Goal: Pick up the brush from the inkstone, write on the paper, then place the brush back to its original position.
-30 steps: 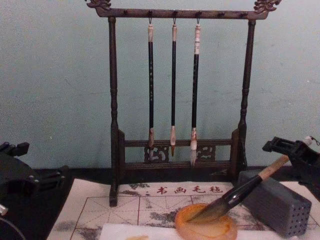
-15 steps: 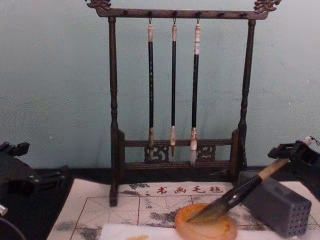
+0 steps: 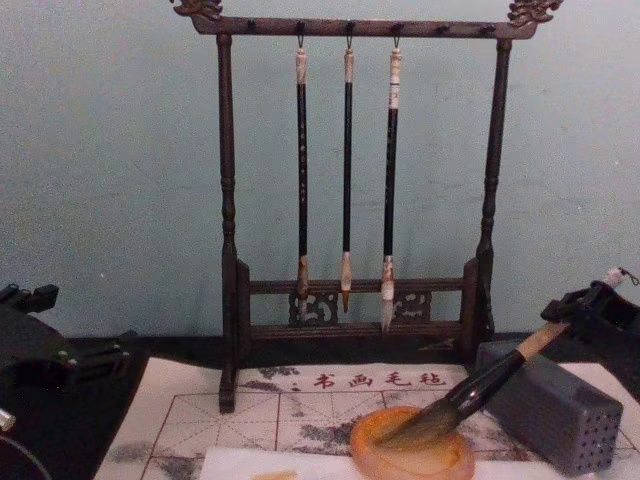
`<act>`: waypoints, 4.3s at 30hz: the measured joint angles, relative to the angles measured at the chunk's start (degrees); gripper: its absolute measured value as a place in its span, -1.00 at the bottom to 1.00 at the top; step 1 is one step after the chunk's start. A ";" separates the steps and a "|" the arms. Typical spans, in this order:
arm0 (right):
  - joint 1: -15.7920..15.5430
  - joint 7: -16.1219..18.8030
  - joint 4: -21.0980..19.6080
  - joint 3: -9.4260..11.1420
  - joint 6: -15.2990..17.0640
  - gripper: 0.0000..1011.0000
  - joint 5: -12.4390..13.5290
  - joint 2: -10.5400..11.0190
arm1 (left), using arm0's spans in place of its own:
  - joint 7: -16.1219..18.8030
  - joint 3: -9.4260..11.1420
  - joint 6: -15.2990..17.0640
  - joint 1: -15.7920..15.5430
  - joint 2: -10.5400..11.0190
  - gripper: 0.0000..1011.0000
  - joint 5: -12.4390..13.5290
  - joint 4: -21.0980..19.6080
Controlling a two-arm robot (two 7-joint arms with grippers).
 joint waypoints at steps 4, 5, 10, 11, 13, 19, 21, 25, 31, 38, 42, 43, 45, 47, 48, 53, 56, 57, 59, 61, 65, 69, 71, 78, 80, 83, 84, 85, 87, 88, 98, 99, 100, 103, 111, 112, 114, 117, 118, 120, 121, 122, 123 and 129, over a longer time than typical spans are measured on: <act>0.00 0.00 0.00 0.00 0.00 -0.61 -0.01 0.00 | 0.00 0.00 0.00 0.00 0.00 0.98 0.00 0.00; 0.00 0.00 0.00 0.00 0.00 -0.61 -0.01 0.00 | 0.00 0.00 0.00 0.00 0.00 0.98 0.00 0.00; 0.00 0.00 0.01 0.00 0.00 -0.61 -0.01 0.00 | 0.00 0.00 0.00 0.00 0.00 0.98 0.00 0.00; 0.00 -0.01 0.01 0.00 0.00 -0.61 -0.02 0.00 | 0.00 0.00 0.00 0.00 0.00 0.98 0.00 0.00; 0.00 0.06 -0.01 -0.25 -0.25 -0.61 0.00 0.19 | 0.00 0.00 0.00 0.00 0.00 0.98 0.00 0.00; -0.05 0.80 -0.91 -1.09 -1.43 -0.61 0.10 0.88 | 0.00 0.00 0.00 0.00 0.00 0.98 0.00 0.00; -0.20 1.15 -1.57 -1.42 -1.99 -0.61 0.19 1.25 | 0.00 0.00 0.00 0.00 0.00 0.98 0.00 0.00; -0.69 1.98 -3.07 -2.05 -3.29 -0.61 0.20 2.16 | 0.00 0.00 0.00 0.00 0.00 0.98 0.00 0.00; -1.46 3.38 -5.06 -3.20 -5.47 -0.61 -0.77 3.53 | 0.00 0.00 0.00 0.00 0.00 0.98 0.00 0.00; -2.37 5.29 -7.59 -5.11 -8.93 -0.61 -3.09 5.42 | 0.00 0.00 0.00 0.00 0.00 0.98 0.00 0.00; -2.91 6.59 -9.05 -6.33 -11.76 -0.61 -6.04 6.50 | 0.00 0.00 0.00 0.00 0.00 0.98 0.00 0.00; -3.19 7.16 -9.75 -6.69 -13.05 -0.61 -7.77 6.89 | 0.00 0.00 0.00 0.00 0.00 0.98 0.00 0.00; -3.46 7.69 -10.32 -6.94 -14.35 -0.61 -9.53 7.16 | 0.00 0.00 0.00 0.00 0.00 0.98 0.00 0.00; -3.63 7.94 -10.67 -7.06 -15.14 -0.61 -10.64 7.32 | 0.00 0.00 0.00 0.00 0.00 0.98 0.00 0.00; -3.68 8.04 -10.79 -7.13 -15.59 -0.61 -11.33 7.38 | 0.00 0.00 0.00 0.00 0.00 0.98 0.00 0.00; -4.01 8.49 -11.36 -7.57 -18.09 -0.61 -15.34 7.74 | 0.00 0.00 0.00 0.00 0.00 0.98 0.00 0.00; -4.20 8.62 -11.67 -7.64 -18.69 -0.61 -17.00 8.00 | 0.00 0.00 0.00 0.00 0.00 0.98 0.00 0.00; -4.24 8.63 -11.72 -7.64 -18.77 -0.61 -17.35 8.05 | 0.00 0.00 0.00 0.00 0.00 0.98 0.00 0.00; -4.36 8.64 -11.88 -7.64 -18.85 -0.61 -18.19 8.11 | 0.00 0.00 0.00 0.00 0.00 0.98 0.00 0.00; -4.44 8.62 -11.92 -7.59 -18.85 -0.61 -18.73 8.13 | 0.00 0.00 0.00 0.00 0.00 0.98 0.00 0.00; -4.64 8.57 -12.00 -7.37 -18.79 -0.61 -19.84 8.16 | 0.00 0.00 0.00 0.00 0.00 0.98 0.00 0.00; -4.83 8.52 -12.02 -7.12 -18.60 -0.61 -21.11 8.14 | 0.00 0.00 0.00 0.00 0.00 0.98 0.00 0.00; -4.92 8.48 -12.09 -6.99 -18.52 -0.61 -21.55 8.12 | 0.00 0.00 0.00 0.00 0.00 0.98 0.00 0.00; -5.20 8.14 -12.31 -6.58 -18.43 -0.61 -23.63 7.91 | 0.00 0.00 0.00 0.00 0.00 0.98 0.00 0.00; -5.45 8.09 -12.59 -6.21 -18.51 -0.61 -24.30 7.81 | 0.00 0.00 0.00 0.00 0.00 0.98 0.00 0.00; -5.69 8.09 -12.96 -5.84 -18.61 -0.61 -24.68 7.72 | 0.00 0.00 0.00 0.00 0.00 0.98 0.00 0.00; -5.81 8.10 -13.12 -5.69 -18.63 -0.61 -24.78 7.70 | 0.00 0.00 0.00 0.00 0.00 0.98 0.00 0.00; -6.08 8.15 -13.51 -5.34 -18.69 -0.61 -24.87 7.68 | 0.00 0.00 0.00 0.00 0.00 0.98 0.00 0.00; -6.37 8.29 -13.97 -4.94 -18.71 -0.61 -24.89 7.69 | 0.00 0.00 0.00 0.00 0.00 0.98 0.00 0.00; -6.54 8.43 -14.29 -4.76 -18.72 -0.61 -24.89 7.72 | 0.00 0.00 0.00 0.00 0.00 0.98 0.00 0.00; -10.56 11.86 -19.97 -2.72 -19.63 -0.61 -25.97 9.71 | 0.00 0.00 0.00 0.00 0.00 0.98 0.00 0.00; -10.97 12.14 -20.37 -2.58 -19.74 -0.61 -26.21 9.96 | 0.00 0.00 0.00 0.00 0.00 0.98 0.00 0.00; -11.34 12.39 -20.75 -2.46 -19.85 -0.61 -26.43 10.19 | 0.00 0.00 0.00 0.00 0.00 0.98 0.00 0.00; -13.25 13.52 -22.66 -1.77 -20.45 -0.61 -27.49 11.39 | 0.00 0.00 0.00 0.00 0.00 0.98 0.00 0.00; -17.22 15.29 -26.02 -0.32 -22.39 -0.61 -30.17 13.65 | 0.00 0.00 0.00 0.00 0.00 0.98 0.00 0.00; -18.20 15.68 -26.67 -0.02 -22.98 -0.61 -30.86 14.14 | 0.00 0.00 0.00 0.00 0.00 0.98 0.00 0.00; -19.46 16.20 -27.45 0.35 -23.66 -0.61 -31.76 14.71 | 0.00 0.00 0.00 0.00 0.00 0.98 0.00 0.00; -20.75 16.74 -28.10 0.74 -24.29 -0.61 -32.69 15.06 | 0.00 0.00 0.00 0.00 0.00 0.98 0.00 0.00; -20.93 16.82 -28.23 0.81 -24.36 -0.61 -32.85 15.09 | 0.00 0.00 0.00 0.00 0.00 0.98 0.00 0.00; -21.55 17.15 -28.50 1.01 -24.49 -0.61 -33.33 15.12 | 0.00 0.00 0.00 0.00 0.00 0.98 0.00 0.00; -21.71 17.23 -28.57 1.05 -24.50 -0.61 -33.48 15.12 | 0.00 0.00 0.00 0.00 0.00 0.98 0.00 0.00; -21.84 17.31 -28.61 1.08 -24.52 -0.61 -33.64 15.10 | 0.00 0.00 0.00 0.00 0.00 0.98 0.00 0.00; -22.11 17.54 -28.64 1.13 -24.52 -0.61 -33.94 15.08 | 0.00 0.00 0.00 0.00 0.00 0.98 0.00 0.00; -22.51 18.14 -28.42 1.15 -24.60 -0.61 -35.39 14.74 | 0.00 0.00 0.00 0.00 0.00 0.98 0.00 0.00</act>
